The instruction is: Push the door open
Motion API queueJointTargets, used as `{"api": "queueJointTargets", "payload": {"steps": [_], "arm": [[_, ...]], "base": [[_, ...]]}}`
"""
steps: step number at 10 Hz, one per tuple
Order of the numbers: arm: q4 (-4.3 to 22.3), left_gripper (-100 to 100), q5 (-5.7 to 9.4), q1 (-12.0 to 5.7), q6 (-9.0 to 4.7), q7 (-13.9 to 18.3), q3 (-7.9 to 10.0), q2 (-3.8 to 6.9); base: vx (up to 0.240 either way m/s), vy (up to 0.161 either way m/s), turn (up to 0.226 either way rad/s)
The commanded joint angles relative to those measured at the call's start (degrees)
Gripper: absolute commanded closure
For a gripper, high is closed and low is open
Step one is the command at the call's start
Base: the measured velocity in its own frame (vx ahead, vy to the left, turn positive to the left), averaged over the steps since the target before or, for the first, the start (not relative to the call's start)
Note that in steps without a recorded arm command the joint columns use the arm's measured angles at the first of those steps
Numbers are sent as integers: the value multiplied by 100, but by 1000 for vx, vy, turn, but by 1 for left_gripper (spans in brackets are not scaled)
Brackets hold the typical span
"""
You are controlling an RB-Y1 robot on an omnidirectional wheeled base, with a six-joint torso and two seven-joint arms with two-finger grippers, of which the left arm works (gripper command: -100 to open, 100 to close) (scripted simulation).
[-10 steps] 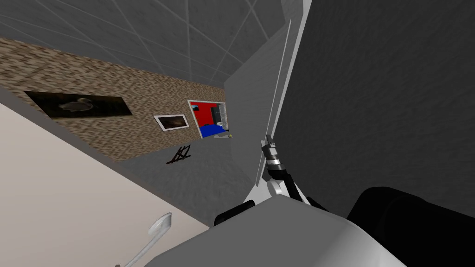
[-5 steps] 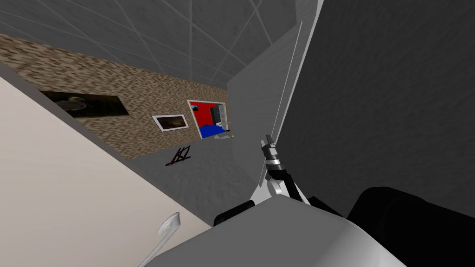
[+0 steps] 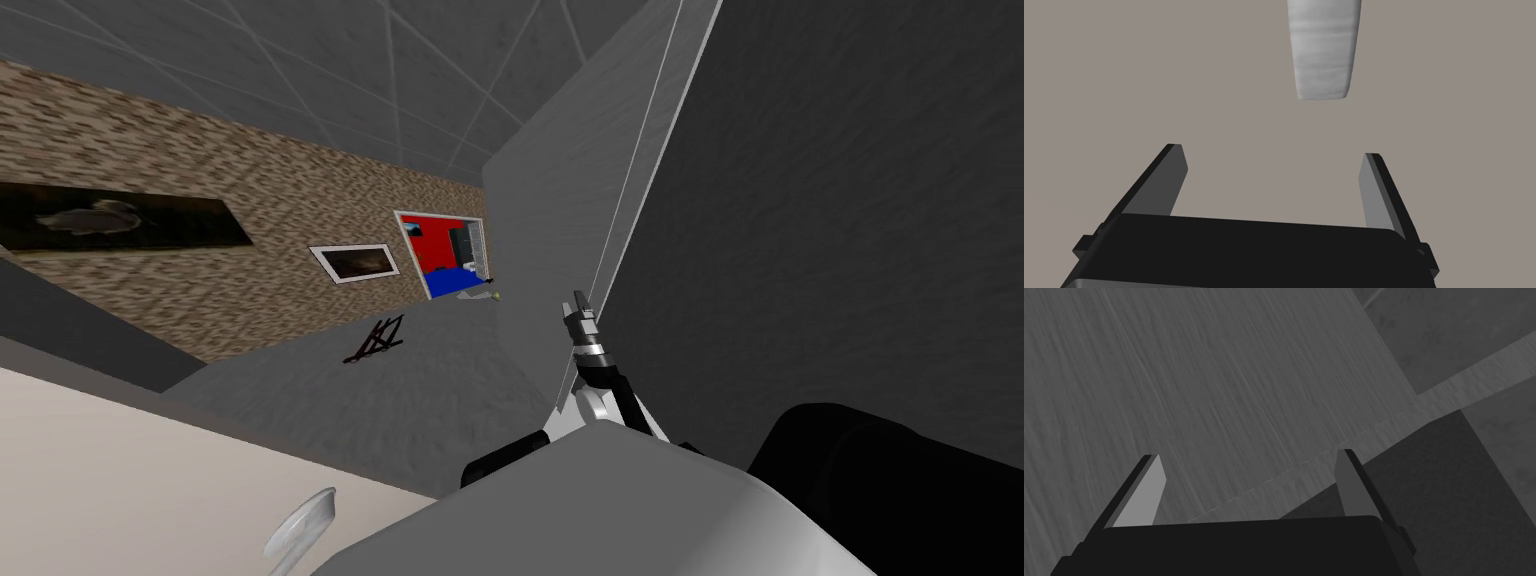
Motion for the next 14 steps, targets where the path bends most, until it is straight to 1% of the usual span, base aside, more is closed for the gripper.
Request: {"api": "queueJointTargets", "payload": {"steps": [1, 3, 4, 5, 6, 7, 12, 13, 14], "arm": [[-71, -100, 13, 14, 47, -2, -11, -161], [-75, -100, 32, 8, 67, -16, -15, -355], [-77, -100, 42, 5, 78, -23, -17, -485], [-78, -100, 46, 3, 83, -27, -18, -558], [14, -100, 52, -13, 29, -43, -7, -468], [14, 100, 52, -13, 29, -43, -7, -468], [14, 100, 52, -13, 29, -43, -7, -468], [187, -100, 213, 102, -144, -74, -6, -307], [257, -100, 279, 149, -214, -87, -5, -268]], "base": [[62, -141, 5], [54, -126, 1], [28, -147, 5], [18, -170, 10], [8, -78, 14], [-1, 10, -5], [-2, 17, -2], [44, 79, -64], [76, 105, -81]]}}
